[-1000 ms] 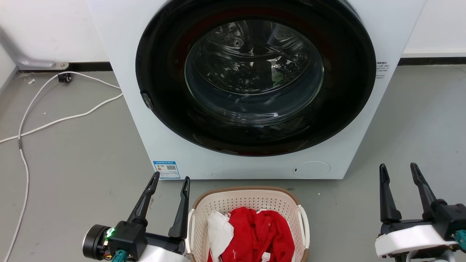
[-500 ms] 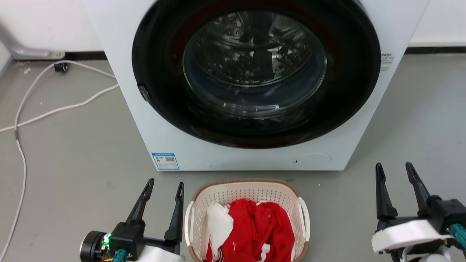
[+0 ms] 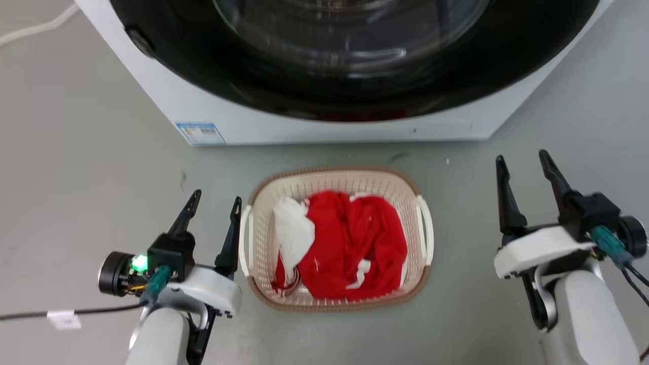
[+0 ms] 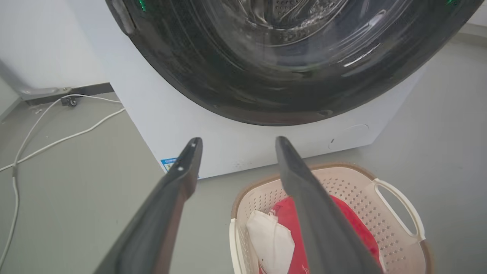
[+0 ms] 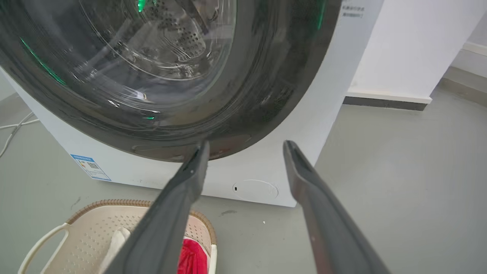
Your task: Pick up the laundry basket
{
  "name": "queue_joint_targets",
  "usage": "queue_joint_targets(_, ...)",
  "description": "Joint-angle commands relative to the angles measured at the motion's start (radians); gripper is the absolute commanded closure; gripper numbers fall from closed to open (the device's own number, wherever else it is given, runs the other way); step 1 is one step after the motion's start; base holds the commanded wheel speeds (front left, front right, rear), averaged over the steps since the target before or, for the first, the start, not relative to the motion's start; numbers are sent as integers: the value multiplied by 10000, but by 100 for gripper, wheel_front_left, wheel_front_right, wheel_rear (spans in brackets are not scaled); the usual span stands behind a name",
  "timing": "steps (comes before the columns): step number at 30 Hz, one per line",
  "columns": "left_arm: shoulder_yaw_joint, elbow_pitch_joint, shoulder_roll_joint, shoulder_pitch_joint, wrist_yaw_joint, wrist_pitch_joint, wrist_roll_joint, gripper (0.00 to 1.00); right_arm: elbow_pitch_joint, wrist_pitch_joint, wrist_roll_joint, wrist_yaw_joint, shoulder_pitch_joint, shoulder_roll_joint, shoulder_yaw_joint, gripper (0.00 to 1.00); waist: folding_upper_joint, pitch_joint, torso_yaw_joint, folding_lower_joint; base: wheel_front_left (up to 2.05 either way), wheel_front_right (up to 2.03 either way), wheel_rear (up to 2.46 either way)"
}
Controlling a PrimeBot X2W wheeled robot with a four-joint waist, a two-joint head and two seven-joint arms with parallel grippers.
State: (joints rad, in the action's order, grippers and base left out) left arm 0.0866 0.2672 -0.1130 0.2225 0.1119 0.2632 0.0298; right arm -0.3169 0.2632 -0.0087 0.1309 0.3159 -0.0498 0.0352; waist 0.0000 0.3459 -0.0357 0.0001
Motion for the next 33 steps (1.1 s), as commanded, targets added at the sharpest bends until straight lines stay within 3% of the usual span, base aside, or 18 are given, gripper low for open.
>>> queue_joint_targets(1,-9,452,-84,329,21,24,68,0,-310,24,-148,-3,358,-7,-78,0,0,1201,-124,-1,0,0,0)
queue_joint_targets(16,1107,5369,-894,3720,178,26,512,0,-4665,-426,-23,-3,3433,-4,-540,0,0,3627,-22,-1,0,0,0)
queue_joint_targets(25,2371,7068,-1151,5193,183,24,1861,0,-6518,-769,331,-4,4822,-10,-1126,0,0,4453,51,-1,0,0,0)
queue_joint_targets(33,3576,7594,-1412,6129,184,24,2549,0,-7668,-1476,873,-3,5672,-6,-1733,0,0,4894,167,-1,0,0,0)
